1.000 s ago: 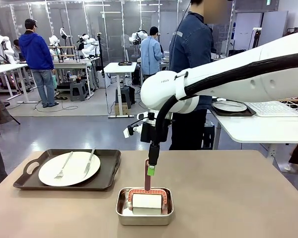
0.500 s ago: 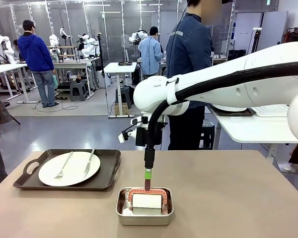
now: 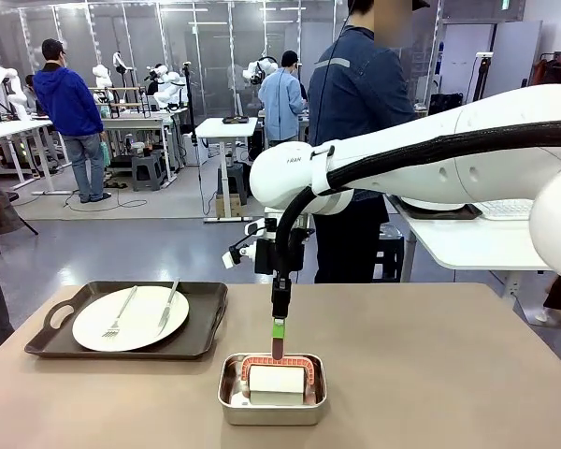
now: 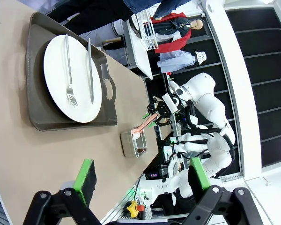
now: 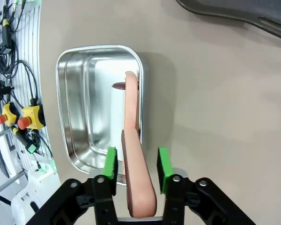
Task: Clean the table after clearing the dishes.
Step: When the left (or right) Handle tray is removed, use the left hand (or right hand) to clean the left (or right) side of the table with the Lint Roller.
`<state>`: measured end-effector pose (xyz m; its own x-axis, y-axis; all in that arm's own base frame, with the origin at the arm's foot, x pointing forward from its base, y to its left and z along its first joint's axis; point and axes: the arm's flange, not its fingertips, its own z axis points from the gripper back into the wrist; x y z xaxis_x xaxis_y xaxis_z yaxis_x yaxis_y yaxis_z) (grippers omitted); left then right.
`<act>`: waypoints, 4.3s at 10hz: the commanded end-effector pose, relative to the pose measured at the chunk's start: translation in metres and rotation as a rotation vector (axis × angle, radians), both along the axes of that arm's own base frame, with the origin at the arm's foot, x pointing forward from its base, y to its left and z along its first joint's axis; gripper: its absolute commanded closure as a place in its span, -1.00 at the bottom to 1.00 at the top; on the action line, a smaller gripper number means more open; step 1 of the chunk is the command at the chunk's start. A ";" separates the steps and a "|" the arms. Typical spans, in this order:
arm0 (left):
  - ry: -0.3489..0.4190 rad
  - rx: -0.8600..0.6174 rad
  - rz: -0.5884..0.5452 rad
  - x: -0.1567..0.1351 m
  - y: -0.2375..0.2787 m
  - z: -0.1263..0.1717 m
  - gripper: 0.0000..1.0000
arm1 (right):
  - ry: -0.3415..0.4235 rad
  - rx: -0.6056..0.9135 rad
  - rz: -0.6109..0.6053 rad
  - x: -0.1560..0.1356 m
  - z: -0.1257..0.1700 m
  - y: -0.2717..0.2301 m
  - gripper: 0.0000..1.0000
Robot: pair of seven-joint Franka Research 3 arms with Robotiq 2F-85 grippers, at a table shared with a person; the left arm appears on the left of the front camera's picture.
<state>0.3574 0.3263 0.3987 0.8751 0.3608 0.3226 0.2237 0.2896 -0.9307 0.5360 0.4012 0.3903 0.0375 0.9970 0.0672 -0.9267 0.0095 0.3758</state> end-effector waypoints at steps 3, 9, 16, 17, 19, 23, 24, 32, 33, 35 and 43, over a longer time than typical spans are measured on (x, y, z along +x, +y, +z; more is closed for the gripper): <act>-0.003 -0.006 -0.001 -0.004 0.001 0.002 -1.00 | -0.001 -0.042 -0.018 0.000 0.005 0.008 1.00; -0.003 -0.006 -0.001 -0.004 0.001 0.002 -1.00 | -0.135 -0.084 -0.222 -0.040 0.071 -0.008 0.75; -0.003 -0.006 -0.001 -0.004 0.001 0.002 -1.00 | -0.216 0.117 -1.153 -0.088 0.132 -0.205 0.75; -0.003 -0.006 -0.001 -0.004 0.001 0.002 -1.00 | -0.162 0.141 -1.296 -0.085 0.116 -0.232 0.75; -0.003 -0.006 -0.001 -0.004 0.001 0.002 -1.00 | -0.089 0.245 -1.428 -0.070 0.083 -0.268 0.75; -0.003 -0.006 -0.001 -0.004 0.001 0.002 -1.00 | -0.096 0.154 -1.375 -0.073 0.096 -0.278 0.75; -0.003 -0.006 -0.001 -0.004 0.001 0.002 -1.00 | -0.096 0.154 -1.375 -0.073 0.096 -0.278 0.75; -0.003 -0.006 -0.001 -0.004 0.001 0.002 -1.00 | 0.280 0.437 -1.488 -0.017 -0.024 -0.317 0.59; -0.003 -0.006 -0.001 -0.004 0.001 0.002 -1.00 | 0.337 0.438 -1.501 -0.016 -0.040 -0.321 0.59; -0.003 -0.006 -0.001 -0.004 0.001 0.002 -1.00 | 0.439 0.463 -1.538 -0.011 -0.063 -0.336 0.59; -0.003 -0.006 -0.001 -0.004 0.001 0.002 -1.00 | 0.244 0.363 -1.639 -0.026 -0.090 -0.441 0.59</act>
<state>0.3570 0.3264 0.3983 0.8751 0.3616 0.3218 0.2231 0.2887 -0.9311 0.5137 -0.0170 0.3062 0.9885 -0.1391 0.0594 0.0368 0.6021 0.7976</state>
